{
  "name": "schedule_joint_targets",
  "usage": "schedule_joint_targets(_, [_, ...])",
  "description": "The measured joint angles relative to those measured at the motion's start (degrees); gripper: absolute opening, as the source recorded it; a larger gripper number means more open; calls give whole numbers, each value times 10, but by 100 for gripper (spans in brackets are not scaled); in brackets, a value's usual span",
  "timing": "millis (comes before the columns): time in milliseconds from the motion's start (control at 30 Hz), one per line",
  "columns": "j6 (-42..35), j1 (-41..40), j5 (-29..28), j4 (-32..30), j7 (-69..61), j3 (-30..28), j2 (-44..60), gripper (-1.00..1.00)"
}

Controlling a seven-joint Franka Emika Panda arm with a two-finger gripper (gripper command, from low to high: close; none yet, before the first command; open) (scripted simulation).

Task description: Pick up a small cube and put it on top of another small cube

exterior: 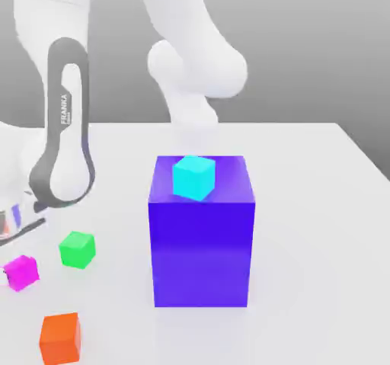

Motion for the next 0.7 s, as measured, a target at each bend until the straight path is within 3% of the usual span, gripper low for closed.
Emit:
schedule_joint_targets(133, [-55, 11, -21, -24, 24, -13, -80, -100])
schedule_joint_targets(500, [-93, 20, -69, -209, 198, -4, -302, -100])
schedule_joint_targets(700, [-4, 21, -64, -224, 210, -2, -229, -100])
